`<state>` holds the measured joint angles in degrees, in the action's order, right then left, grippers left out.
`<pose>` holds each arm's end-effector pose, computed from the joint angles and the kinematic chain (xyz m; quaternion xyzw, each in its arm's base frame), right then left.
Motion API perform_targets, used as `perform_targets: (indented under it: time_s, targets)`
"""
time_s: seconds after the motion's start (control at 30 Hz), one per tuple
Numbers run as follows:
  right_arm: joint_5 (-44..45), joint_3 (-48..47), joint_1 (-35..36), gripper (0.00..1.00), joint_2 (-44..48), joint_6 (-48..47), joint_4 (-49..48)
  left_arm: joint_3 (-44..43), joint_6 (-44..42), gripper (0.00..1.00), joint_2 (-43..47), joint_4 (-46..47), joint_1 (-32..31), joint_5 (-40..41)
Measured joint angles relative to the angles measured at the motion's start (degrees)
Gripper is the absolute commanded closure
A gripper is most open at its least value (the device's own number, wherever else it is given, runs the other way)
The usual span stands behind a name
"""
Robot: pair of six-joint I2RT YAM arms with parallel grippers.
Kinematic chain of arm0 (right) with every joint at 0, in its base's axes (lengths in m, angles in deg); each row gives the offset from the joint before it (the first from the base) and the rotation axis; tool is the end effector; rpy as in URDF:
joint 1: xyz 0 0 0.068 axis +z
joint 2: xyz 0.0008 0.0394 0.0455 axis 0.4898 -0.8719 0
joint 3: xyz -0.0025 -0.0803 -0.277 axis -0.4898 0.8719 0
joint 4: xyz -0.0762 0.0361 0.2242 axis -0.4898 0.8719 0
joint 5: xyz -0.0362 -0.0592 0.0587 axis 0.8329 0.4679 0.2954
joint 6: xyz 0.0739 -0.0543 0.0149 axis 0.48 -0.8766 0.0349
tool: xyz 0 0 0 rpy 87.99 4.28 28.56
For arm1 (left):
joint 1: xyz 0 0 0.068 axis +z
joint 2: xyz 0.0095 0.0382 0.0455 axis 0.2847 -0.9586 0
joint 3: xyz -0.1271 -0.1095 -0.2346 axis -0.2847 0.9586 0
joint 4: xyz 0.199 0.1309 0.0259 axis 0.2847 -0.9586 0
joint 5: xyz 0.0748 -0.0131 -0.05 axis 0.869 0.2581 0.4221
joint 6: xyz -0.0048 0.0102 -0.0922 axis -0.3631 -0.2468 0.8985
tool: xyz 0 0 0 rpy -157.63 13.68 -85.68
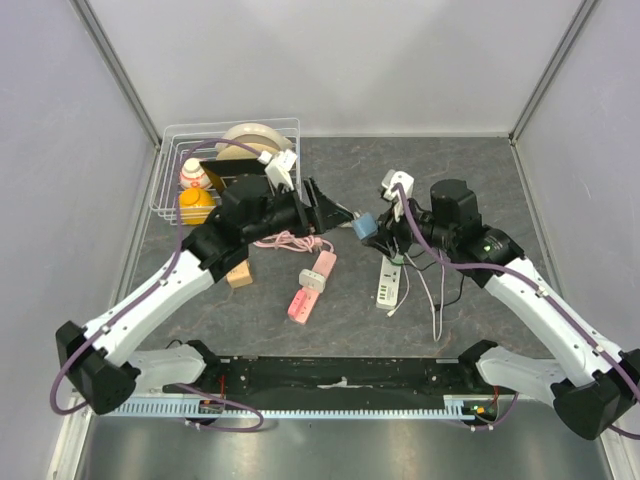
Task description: Insert the plug
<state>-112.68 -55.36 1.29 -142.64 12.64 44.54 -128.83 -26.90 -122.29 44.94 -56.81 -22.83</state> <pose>0.1910 0.1538 0.3557 -0.3865 0.7348 0.2770 0.4838 0.1976 -0.1959 0.3837 0.0395 0.7820 -0.4965 0.3746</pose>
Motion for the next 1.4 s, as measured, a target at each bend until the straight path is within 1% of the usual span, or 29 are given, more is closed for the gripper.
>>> perform_targets:
  time_s: [0.07,0.13,0.17,0.37,0.47,0.9,1.23,1.3,1.33,1.37,1.4]
  targets:
    - [-1.64,0.26,1.70,0.97,0.07,-1.29,0.13,-1.36,1.29,0.21,-2.89,1.16,-0.02,-2.36]
    - [-2.80,0.37,3.19,0.97,0.07,-2.34,0.31,-1.92,2.14,0.22,-4.96,1.86,-0.24,-4.39]
    - [-3.26,0.46,3.76,0.97,0.09,-2.80,0.28,-1.97,2.47,0.24,-5.57,1.97,-0.39,-4.98]
    - [-4.04,0.66,5.25,0.97,0.11,-4.42,1.14,-1.97,3.45,0.33,-6.82,2.16,-1.38,-7.43]
    - [-4.13,0.66,5.35,0.98,0.11,-4.94,1.31,-1.95,3.45,0.35,-6.84,2.14,-1.38,-7.61]
    - [-4.07,0.66,5.73,1.00,-0.24,-5.60,3.93,-1.92,2.67,0.33,-9.11,0.24,-1.33,-8.63]
    - [-3.85,0.66,6.05,1.00,-0.28,-6.29,2.08,-1.92,0.81,0.34,-10.95,-3.67,-1.81,-7.54]
    - [-3.76,0.66,6.03,1.00,-0.33,-6.49,2.08,-1.92,0.72,0.41,-11.06,-3.93,-1.81,-7.98]
    - [-3.69,0.66,6.03,1.00,-0.37,-6.58,2.05,-1.92,0.74,0.47,-11.06,-3.91,-1.84,-8.20]
    - [-3.61,0.66,6.03,1.00,-0.44,-6.69,1.99,-1.92,0.72,0.60,-11.06,-3.87,-1.81,-8.81]
    - [-3.52,0.66,6.03,1.00,-0.52,-6.86,1.92,-1.92,0.79,0.66,-11.04,-3.76,-1.81,-9.40]
